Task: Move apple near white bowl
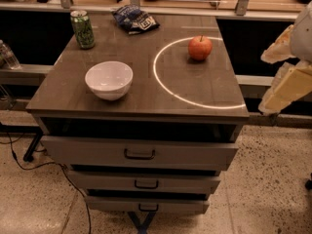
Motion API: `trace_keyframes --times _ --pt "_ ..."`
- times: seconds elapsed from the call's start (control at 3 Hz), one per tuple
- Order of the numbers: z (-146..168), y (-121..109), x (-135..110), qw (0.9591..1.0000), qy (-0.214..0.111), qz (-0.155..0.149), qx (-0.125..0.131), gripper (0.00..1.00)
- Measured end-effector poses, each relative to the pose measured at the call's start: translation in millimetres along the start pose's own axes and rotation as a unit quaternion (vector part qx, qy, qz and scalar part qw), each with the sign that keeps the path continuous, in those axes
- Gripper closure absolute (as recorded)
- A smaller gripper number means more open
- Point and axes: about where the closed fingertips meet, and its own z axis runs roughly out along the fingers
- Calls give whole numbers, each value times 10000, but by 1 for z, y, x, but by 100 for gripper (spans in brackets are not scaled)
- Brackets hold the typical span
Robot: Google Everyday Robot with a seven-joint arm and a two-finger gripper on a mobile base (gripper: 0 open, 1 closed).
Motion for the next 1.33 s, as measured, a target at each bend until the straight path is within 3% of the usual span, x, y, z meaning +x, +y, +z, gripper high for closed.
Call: trace_keyframes --times 0.33,0.67,1.0,1.33 --pt "-3 -1 2 10000 -33 28 48 2" --pt "12 -18 5 9996 -235 106 126 0" --pt "82 -85 7 9939 -928 529 258 0" --pt "116 -130 4 9881 -1295 758 340 0"
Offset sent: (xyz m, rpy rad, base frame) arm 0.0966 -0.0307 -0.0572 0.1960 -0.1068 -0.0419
